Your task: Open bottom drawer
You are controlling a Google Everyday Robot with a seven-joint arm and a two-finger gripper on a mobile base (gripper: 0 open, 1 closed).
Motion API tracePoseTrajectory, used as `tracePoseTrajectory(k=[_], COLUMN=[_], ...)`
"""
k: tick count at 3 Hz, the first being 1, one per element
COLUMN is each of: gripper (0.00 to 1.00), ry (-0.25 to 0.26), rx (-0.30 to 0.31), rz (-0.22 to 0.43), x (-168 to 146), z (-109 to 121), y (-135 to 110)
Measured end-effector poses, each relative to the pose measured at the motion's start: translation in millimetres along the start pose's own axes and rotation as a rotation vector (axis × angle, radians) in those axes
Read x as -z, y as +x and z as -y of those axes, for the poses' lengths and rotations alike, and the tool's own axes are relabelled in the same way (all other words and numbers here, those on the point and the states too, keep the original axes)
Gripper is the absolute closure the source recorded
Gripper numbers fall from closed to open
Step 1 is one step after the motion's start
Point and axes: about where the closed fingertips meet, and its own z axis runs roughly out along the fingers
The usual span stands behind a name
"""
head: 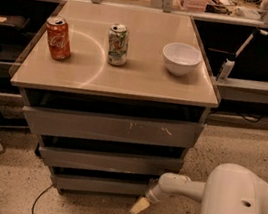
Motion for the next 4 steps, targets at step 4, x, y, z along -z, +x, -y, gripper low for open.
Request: tracePoseTrajectory(k=[4], gripper=[0.00], ry=[-0.080], rx=[0.000], rz=[-0.063], x=[-29.3], z=[3.3], y=[7.9])
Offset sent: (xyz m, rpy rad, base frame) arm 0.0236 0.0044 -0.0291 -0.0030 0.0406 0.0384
